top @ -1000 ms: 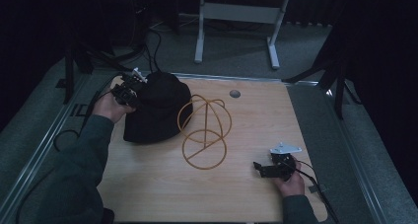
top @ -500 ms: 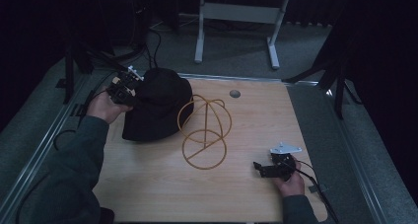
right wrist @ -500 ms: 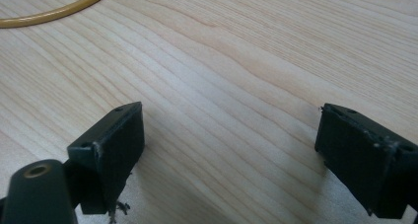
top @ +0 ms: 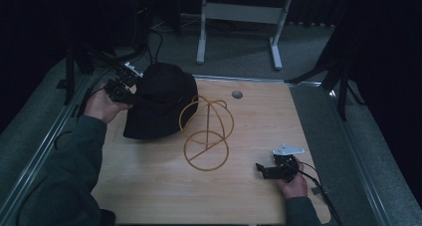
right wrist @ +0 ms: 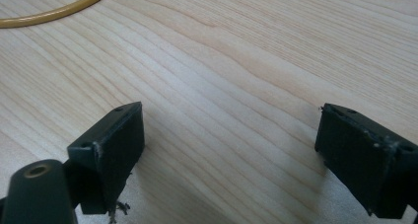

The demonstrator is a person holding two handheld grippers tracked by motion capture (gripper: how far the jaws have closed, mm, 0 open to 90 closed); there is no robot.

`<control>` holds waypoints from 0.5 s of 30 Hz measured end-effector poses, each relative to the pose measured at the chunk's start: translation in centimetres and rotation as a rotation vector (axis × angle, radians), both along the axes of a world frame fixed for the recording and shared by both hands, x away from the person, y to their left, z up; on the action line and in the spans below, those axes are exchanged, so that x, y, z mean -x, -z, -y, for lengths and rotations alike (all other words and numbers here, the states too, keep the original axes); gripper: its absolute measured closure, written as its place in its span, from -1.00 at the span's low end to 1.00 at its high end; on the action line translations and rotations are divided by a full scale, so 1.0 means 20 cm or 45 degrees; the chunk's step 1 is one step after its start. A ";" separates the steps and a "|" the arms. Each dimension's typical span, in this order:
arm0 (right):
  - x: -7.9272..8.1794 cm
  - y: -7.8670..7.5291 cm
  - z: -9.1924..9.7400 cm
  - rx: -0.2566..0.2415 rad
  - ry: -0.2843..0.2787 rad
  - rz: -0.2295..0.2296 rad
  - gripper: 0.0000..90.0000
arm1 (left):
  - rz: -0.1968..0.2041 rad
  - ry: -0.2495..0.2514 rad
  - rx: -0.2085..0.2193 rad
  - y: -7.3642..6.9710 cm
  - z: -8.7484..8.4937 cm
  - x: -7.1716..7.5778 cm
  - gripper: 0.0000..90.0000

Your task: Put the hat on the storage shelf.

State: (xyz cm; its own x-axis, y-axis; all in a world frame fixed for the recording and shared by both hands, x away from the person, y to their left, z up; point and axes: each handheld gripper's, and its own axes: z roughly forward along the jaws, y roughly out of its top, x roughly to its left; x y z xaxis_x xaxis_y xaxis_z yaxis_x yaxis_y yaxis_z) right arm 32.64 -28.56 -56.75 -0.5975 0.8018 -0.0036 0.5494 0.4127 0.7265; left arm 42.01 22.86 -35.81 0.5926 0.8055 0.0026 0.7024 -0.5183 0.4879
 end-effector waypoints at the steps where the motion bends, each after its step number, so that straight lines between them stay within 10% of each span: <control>1: 0.00 0.00 0.00 0.000 0.000 0.000 -0.75 | 0.002 0.001 0.004 0.00 0.00 0.00 0.96; 15: 0.00 0.00 0.00 0.000 -0.001 0.002 -0.75 | 0.042 0.005 0.029 -0.08 -0.01 0.02 0.96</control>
State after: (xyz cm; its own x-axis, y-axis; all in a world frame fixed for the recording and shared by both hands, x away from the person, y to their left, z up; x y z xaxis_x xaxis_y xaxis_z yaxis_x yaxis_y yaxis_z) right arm 32.65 -28.56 -56.76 -0.5982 0.8013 -0.0046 0.5479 0.4133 0.7273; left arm 41.68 23.01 -34.28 0.5955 0.8033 0.0038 0.6837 -0.5093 0.5226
